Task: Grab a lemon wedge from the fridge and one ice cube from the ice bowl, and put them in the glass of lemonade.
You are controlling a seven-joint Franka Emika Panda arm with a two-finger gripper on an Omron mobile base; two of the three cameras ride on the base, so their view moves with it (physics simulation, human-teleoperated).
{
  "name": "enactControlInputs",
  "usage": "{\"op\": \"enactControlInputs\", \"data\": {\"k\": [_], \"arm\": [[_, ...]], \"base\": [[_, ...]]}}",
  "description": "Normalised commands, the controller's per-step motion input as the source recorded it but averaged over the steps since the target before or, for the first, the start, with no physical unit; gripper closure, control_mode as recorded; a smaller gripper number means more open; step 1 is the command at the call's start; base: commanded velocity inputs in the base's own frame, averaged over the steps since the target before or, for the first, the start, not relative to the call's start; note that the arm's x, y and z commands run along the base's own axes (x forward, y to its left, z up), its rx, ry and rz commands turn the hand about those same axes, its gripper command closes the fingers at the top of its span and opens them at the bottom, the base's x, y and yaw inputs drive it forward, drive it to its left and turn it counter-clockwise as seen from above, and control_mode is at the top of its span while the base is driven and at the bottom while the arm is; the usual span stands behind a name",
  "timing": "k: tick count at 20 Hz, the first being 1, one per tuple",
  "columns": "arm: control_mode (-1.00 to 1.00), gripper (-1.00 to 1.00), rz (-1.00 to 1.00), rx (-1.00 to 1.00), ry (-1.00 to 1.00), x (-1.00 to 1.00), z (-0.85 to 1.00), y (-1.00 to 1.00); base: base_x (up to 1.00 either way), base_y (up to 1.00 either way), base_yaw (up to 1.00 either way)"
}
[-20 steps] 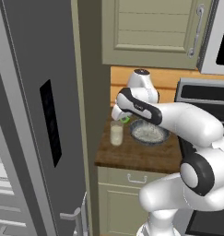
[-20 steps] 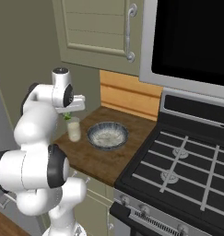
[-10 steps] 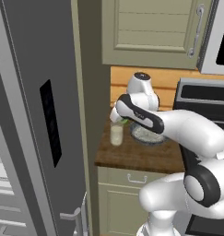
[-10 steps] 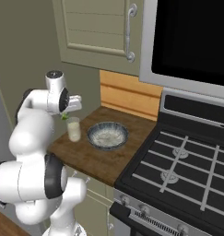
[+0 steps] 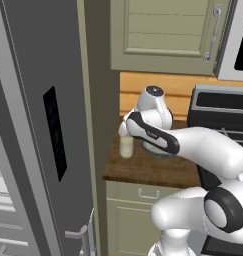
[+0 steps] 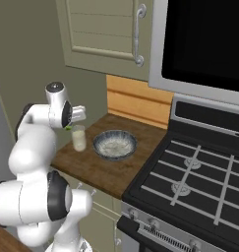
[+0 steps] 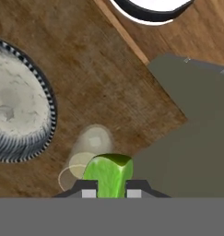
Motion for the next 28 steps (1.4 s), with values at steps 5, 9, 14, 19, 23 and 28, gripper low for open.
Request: {"op": "enactControlInputs", "data": {"k": [5,9,14,19,23,28], "arm": [[-1.00,1.00,0.00,0.00,-0.06,0.00,-0.03,0.00],[-1.00,1.00,0.00,0.00,-0.08,0.00,0.00,0.00],[-1.00,1.00,0.00,0.00,-0.08,0.00,0.00,0.00],[-1.00,1.00,0.00,0.00,-0.04,-0.01,-0.03,0.00],[-1.00,1.00,-0.02,-0.01,0.00,0.11,0.01,0.00],[-1.00,1.00,-0.01,0.00,0.05,0.27,0.04,0.00]], "base": [[0.00,0.00,0.00],[0.00,0.00,0.00],[0.00,0.00,0.00],[0.00,0.00,0.00],[0.00,0.00,0.00],[0.00,0.00,0.00]]}}
